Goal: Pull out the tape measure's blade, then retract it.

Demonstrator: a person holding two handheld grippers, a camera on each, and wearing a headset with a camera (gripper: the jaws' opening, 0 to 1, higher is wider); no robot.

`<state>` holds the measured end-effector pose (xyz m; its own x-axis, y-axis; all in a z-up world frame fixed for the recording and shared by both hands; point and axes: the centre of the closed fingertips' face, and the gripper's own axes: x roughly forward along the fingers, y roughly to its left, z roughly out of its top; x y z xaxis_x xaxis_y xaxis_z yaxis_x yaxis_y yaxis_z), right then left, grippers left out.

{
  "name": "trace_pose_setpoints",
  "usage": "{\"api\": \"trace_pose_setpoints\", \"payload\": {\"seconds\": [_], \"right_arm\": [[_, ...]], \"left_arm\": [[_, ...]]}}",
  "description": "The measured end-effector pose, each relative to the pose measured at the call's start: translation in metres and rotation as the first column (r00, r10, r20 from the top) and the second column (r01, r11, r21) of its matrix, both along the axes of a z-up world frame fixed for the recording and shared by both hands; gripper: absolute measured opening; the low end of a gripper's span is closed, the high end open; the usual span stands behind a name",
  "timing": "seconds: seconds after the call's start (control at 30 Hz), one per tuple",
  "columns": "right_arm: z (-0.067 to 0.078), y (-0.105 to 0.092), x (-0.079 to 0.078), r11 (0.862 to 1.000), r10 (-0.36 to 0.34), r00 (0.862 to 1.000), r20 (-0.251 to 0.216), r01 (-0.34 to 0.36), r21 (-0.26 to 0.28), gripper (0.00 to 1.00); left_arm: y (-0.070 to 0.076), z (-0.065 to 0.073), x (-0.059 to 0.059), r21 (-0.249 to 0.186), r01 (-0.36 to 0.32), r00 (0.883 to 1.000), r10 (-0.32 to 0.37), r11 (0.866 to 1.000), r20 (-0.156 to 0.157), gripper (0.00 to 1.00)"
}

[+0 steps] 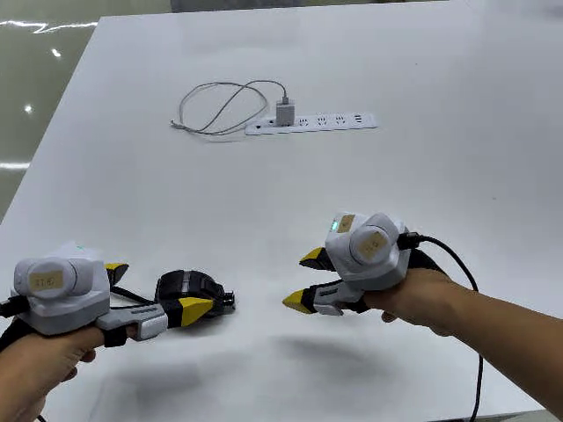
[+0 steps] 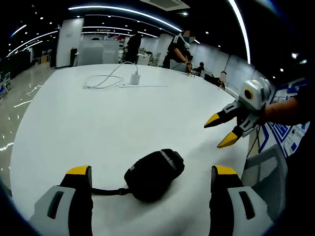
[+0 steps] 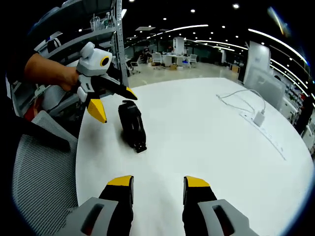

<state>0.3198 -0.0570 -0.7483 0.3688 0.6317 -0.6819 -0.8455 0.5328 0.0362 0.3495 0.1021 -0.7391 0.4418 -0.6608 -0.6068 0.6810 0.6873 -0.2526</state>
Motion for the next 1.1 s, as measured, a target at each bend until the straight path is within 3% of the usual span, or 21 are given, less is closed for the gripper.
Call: {"api": "trace_pose_setpoints", "payload": {"seconds": [0.03, 0.07, 0.1, 0.17, 0.3, 0.33, 0.37, 0.43, 0.5, 0.57, 0.6, 0.63, 0.67, 0.7, 0.73, 0.77, 0.8, 0.93, 1.1], "right_arm": [[0.000, -0.004, -0.002, 1.000, -0.004, 1.000, 0.001, 0.004, -0.002, 0.37], [0.000, -0.006, -0.003, 1.000, -0.005, 1.000, 0.001, 0.005, -0.004, 0.38], [0.001, -0.010, -0.004, 1.000, -0.011, 1.000, 0.004, 0.011, -0.004, 0.39], [0.003, -0.016, -0.005, 1.000, -0.021, 1.000, 0.005, 0.021, 0.001, 0.40], [0.006, -0.029, -0.010, 0.999, -0.046, 0.999, 0.004, 0.046, 0.014, 0.44], [0.006, -0.032, -0.011, 0.999, -0.050, 0.999, 0.001, 0.050, 0.014, 0.44], [0.005, -0.036, -0.013, 0.999, -0.050, 0.999, -0.001, 0.050, 0.015, 0.45], [0.004, -0.042, -0.018, 0.999, -0.044, 0.999, 0.001, 0.044, 0.011, 0.47], [0.003, -0.046, -0.020, 0.999, -0.043, 0.999, 0.001, 0.043, 0.007, 0.48], [0.004, -0.051, -0.022, 0.998, -0.055, 0.998, -0.009, 0.055, 0.016, 0.51], [0.003, -0.055, -0.023, 0.998, -0.062, 0.998, -0.009, 0.062, 0.015, 0.51], [0.003, -0.058, -0.024, 0.998, -0.067, 0.998, -0.010, 0.067, 0.015, 0.51], [0.003, -0.060, -0.024, 0.997, -0.072, 0.997, -0.010, 0.072, 0.018, 0.52], [0.004, -0.063, -0.025, 0.996, -0.081, 0.997, -0.009, 0.082, 0.025, 0.53], [0.004, -0.066, -0.026, 0.996, -0.085, 0.996, -0.008, 0.085, 0.025, 0.54], [0.003, -0.071, -0.028, 0.996, -0.088, 0.996, -0.004, 0.088, 0.022, 0.54], [0.002, -0.074, -0.029, 0.996, -0.088, 0.996, 0.001, 0.088, 0.017, 0.55], [-0.002, -0.093, -0.036, 0.995, -0.103, 0.995, 0.000, 0.103, -0.001, 0.57], [-0.002, -0.116, -0.041, 0.992, -0.122, 0.992, 0.000, 0.122, -0.020, 0.61]], "left_arm": [[-0.002, 0.004, 0.000, 0.001, 0.038, 0.998, -0.038, 0.999, 0.046, 0.99], [-0.004, 0.006, -0.002, -0.009, 0.050, 0.997, -0.050, 0.999, 0.057, 0.99], [0.002, -0.001, -0.006, 0.038, 0.056, 0.998, -0.056, 0.998, 0.016, 0.99], [0.005, -0.002, -0.004, 0.065, 0.064, 0.997, -0.068, 0.996, 0.048, 0.99], [0.008, 0.001, -0.006, 0.050, 0.074, 0.996, -0.077, 0.996, 0.052, 0.99], [0.007, 0.003, -0.008, 0.047, 0.091, 0.993, -0.094, 0.995, 0.068, 0.99], [0.006, 0.006, -0.007, 0.057, 0.117, 0.986, -0.123, 0.991, 0.115, 0.99], [0.006, 0.005, -0.013, 0.035, 0.126, 0.988, -0.129, 0.991, 0.081, 0.99], [0.008, 0.005, -0.012, 0.047, 0.129, 0.987, -0.133, 0.991, 0.093, 0.99], [0.011, 0.003, -0.013, 0.054, 0.139, 0.986, -0.143, 0.989, 0.082, 0.99], [0.013, 0.001, -0.016, 0.071, 0.158, 0.984, -0.164, 0.985, 0.076, 0.99], [0.014, -0.001, -0.020, 0.095, 0.211, 0.973, -0.219, 0.973, 0.080, 0.99], [0.018, 0.001, -0.017, 0.146, 0.229, 0.959, -0.248, 0.962, 0.134, 0.99], [0.020, -0.002, -0.022, 0.165, 0.242, 0.959, -0.262, 0.956, 0.107, 0.99], [0.023, -0.005, -0.026, 0.157, 0.220, 0.972, -0.230, 0.963, 0.048, 0.99], [0.020, -0.001, -0.025, 0.123, 0.232, 0.967, -0.243, 0.965, 0.080, 0.99], [0.022, -0.001, -0.025, 0.126, 0.235, 0.966, -0.246, 0.964, 0.084, 0.99], [0.032, -0.003, -0.022, 0.117, 0.194, 0.977, -0.203, 0.974, 0.069, 0.99], [0.041, -0.005, -0.023, 0.119, 0.179, 0.979, -0.189, 0.977, 0.077, 0.99]]}}
